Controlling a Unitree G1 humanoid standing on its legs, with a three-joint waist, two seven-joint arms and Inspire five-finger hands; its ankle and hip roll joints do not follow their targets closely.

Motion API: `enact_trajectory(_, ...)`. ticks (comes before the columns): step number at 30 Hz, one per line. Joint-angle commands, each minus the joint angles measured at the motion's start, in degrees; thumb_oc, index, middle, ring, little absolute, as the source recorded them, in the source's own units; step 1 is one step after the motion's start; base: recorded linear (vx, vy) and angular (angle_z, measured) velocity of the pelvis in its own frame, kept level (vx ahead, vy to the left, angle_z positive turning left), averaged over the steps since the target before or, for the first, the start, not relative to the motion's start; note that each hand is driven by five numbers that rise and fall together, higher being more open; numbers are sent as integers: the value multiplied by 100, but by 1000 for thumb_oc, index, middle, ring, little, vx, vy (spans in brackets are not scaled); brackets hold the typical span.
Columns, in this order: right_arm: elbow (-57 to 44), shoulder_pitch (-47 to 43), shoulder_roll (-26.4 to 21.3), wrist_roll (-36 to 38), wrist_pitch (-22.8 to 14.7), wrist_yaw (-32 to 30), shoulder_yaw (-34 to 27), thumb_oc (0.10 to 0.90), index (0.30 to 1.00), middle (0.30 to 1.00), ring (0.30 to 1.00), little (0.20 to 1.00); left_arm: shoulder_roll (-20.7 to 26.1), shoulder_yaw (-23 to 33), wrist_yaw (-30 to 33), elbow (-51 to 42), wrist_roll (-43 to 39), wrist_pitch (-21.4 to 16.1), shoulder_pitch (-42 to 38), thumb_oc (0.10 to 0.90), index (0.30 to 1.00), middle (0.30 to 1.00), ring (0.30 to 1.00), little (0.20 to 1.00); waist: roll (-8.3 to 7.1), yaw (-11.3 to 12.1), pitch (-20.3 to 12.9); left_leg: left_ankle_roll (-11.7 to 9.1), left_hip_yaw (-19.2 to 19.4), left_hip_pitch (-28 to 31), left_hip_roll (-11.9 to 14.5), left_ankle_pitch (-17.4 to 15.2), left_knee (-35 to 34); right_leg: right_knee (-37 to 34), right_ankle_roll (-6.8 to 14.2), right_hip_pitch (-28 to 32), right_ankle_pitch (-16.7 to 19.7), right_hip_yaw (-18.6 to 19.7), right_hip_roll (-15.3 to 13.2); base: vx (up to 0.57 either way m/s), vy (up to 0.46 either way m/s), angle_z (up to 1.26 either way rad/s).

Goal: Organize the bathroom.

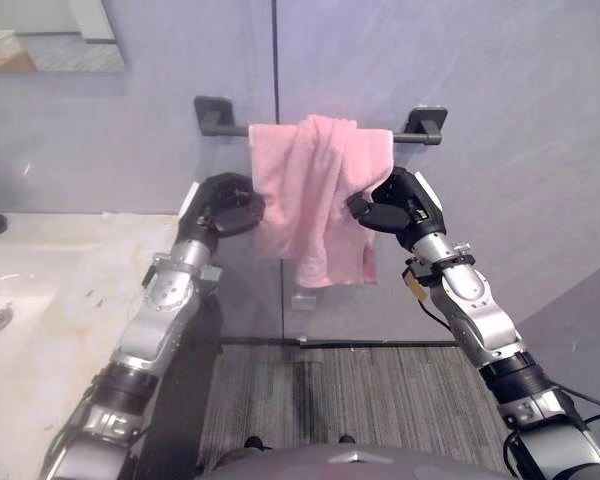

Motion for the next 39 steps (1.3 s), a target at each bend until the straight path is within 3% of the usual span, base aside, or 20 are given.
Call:
enact_trajectory(1, -57, -57, 82, 1, -460, 57, 56, 400, 300, 300, 300, 300, 180, 235, 308, 335, 253, -627, -817, 400, 300, 300, 300, 300, 60, -101, -420, 187, 155, 164, -153, -360, 20, 3, 82, 68, -222, -11, 22, 0, 0, 0)
enact_trajectory(13, 100, 618, 609, 167, -873, -1126, -267, 400, 300, 300, 300, 300, -407, 707, 1677, 221, 328, -1349, -93, 400, 300, 300, 300, 300, 26, -100, -362, 216, 160, 172, -147, -372, 20, 8, 35, 65, -210, 19, 46, 0, 0, 0)
enact_trajectory(30, 177, 727, 1145, 679, -926, -2777, -319, 400, 300, 300, 300, 300, -519, 473, 1972, 191, 259, -1285, -93, 400, 300, 300, 300, 300, 84, -125, -327, 237, 197, 181, -146, -369, 20, 6, 24, 63, -180, 71, 56, 0, 0, 0)
enact_trajectory(39, 249, 652, 1268, 826, -992, -2933, -294, 400, 300, 300, 300, 300, -573, 388, 2115, 297, 181, -1255, -113, 400, 300, 300, 300, 300, 92, -102, -323, 241, 179, 168, -150, -355, 20, 9, 4, 58, -183, 72, 72, 0, 0, 0)
